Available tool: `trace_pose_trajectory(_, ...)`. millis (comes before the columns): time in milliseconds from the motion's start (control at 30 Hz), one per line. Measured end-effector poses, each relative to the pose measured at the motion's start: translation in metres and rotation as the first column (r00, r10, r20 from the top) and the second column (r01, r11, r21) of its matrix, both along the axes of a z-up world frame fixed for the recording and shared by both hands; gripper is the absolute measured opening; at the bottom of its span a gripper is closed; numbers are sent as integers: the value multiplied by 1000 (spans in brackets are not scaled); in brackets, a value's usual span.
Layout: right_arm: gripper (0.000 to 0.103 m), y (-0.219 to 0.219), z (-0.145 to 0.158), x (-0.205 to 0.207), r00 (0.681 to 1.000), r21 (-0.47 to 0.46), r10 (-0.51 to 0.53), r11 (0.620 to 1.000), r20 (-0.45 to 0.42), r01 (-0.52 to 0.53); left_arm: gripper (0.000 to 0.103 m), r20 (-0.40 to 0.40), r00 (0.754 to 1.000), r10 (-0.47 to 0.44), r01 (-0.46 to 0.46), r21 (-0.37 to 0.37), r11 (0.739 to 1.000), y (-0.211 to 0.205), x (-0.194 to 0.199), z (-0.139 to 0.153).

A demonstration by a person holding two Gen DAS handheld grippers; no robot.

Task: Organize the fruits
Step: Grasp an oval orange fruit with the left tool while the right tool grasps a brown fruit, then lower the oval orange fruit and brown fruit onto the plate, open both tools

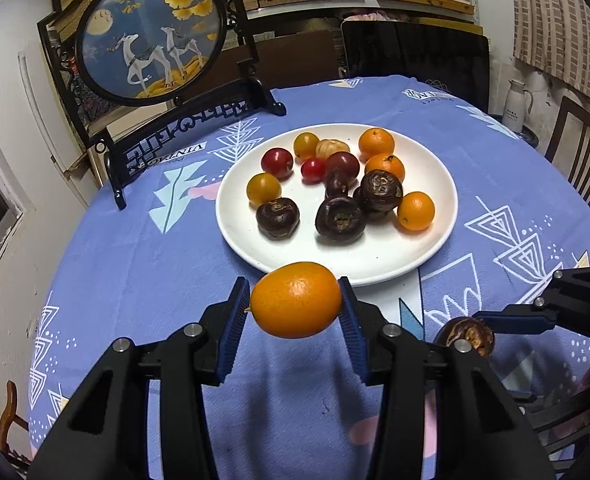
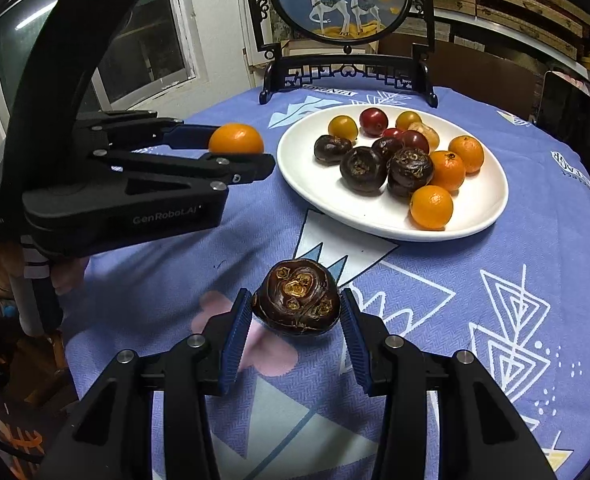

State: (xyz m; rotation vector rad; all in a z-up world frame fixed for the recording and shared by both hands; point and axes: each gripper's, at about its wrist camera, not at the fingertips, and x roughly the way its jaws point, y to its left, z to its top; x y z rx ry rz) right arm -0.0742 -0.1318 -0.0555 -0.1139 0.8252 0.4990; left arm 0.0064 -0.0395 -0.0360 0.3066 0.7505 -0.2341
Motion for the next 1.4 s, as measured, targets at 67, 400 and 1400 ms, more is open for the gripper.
trace_pose_trajectory(67,45,0,0,2,1000,-2,-2,1000,1,2,43,-5,1000,2,-2,3,1000,-1,3,-1)
trace_pose_trajectory(400,45,-15,38,36,995,19,-49,999,90,48,44,34,999,22,-21,-8,1000,-5,37,17)
trace_pose_trajectory(1400,45,-48,56,96,979,70,-164,985,122,157,44,20,997,81,-80,-55,995,2,100,15)
